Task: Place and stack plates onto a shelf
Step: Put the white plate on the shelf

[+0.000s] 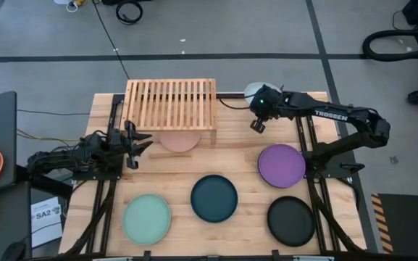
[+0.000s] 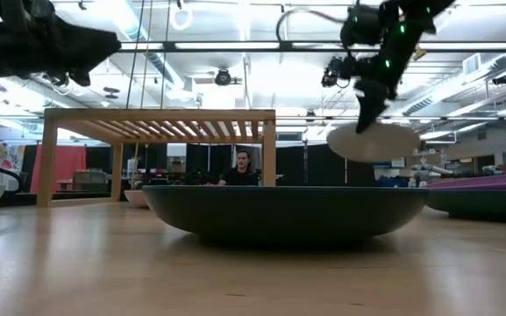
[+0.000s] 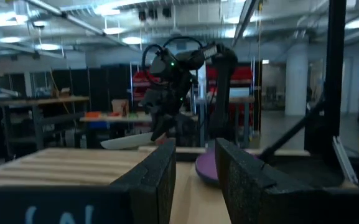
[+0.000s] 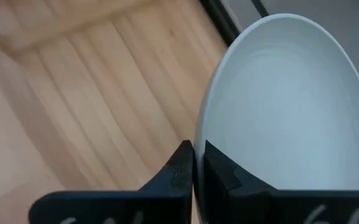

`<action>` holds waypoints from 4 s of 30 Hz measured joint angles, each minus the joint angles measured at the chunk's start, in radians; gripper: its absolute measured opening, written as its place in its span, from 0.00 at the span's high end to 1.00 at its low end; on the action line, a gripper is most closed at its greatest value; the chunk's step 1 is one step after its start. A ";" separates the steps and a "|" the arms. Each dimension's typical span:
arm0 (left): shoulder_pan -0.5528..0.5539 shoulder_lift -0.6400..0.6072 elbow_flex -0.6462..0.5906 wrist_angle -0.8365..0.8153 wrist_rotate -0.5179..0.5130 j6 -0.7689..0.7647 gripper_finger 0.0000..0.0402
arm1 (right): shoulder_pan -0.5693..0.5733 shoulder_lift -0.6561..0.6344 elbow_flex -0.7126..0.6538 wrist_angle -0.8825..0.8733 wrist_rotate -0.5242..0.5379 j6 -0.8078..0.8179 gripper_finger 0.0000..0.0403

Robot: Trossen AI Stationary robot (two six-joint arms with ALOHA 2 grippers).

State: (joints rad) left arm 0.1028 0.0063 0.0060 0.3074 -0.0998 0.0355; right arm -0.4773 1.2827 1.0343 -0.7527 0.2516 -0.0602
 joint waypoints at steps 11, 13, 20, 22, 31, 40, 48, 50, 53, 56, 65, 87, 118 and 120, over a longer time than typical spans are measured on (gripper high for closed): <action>0.000 0.098 0.031 0.094 0.000 0.003 0.70 | 0.125 0.000 0.222 -0.036 -0.023 -0.120 0.96; 0.000 0.153 0.068 0.105 0.000 0.005 0.70 | 0.148 0.000 0.244 -0.033 -0.046 -0.152 0.96; 0.000 0.417 0.241 0.101 0.000 0.082 0.70 | 0.228 0.000 0.259 -0.010 -0.167 -0.220 0.96; 0.000 0.506 0.310 0.101 0.000 0.089 0.70 | 0.253 0.000 0.259 -0.010 -0.183 -0.245 0.96; 0.000 0.875 0.677 -0.067 0.000 0.158 0.70 | 0.358 0.000 0.259 -0.004 -0.202 -0.339 0.95; 0.000 1.167 1.024 -0.345 0.001 0.303 0.70 | 0.435 0.000 0.259 -0.004 -0.201 -0.362 0.95; 0.000 1.334 1.236 -0.567 0.061 0.342 0.70 | 0.494 0.000 0.259 -0.011 -0.201 -0.362 0.95; 0.000 1.357 1.264 -0.599 0.091 0.357 0.70 | 0.507 0.000 0.259 -0.014 -0.201 -0.362 0.95; 0.000 1.381 1.280 -0.604 0.135 0.358 0.70 | 0.528 0.000 0.259 -0.014 -0.201 -0.362 0.95; 0.000 1.389 1.284 -0.609 0.187 0.358 0.70 | 0.548 0.000 0.259 -0.014 -0.201 -0.362 0.95; 0.000 1.388 1.284 -0.638 0.308 0.336 0.70 | 0.596 0.000 0.259 -0.012 -0.201 -0.362 0.95; 0.000 1.386 1.284 -0.722 0.368 0.350 0.71 | 0.625 0.000 0.259 0.048 -0.195 -0.423 0.95; -0.001 1.387 1.283 -0.726 0.458 0.350 0.96 | 0.623 -0.001 0.260 0.094 -0.119 -0.541 0.82; -0.001 1.387 1.283 -0.726 0.457 0.350 0.96 | 0.623 -0.001 0.260 0.097 -0.109 -0.539 0.81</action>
State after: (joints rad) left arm 0.1020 1.3937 1.2888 -0.4188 0.3570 0.3855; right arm 0.1455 1.2816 1.2942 -0.6561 0.1428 -0.5995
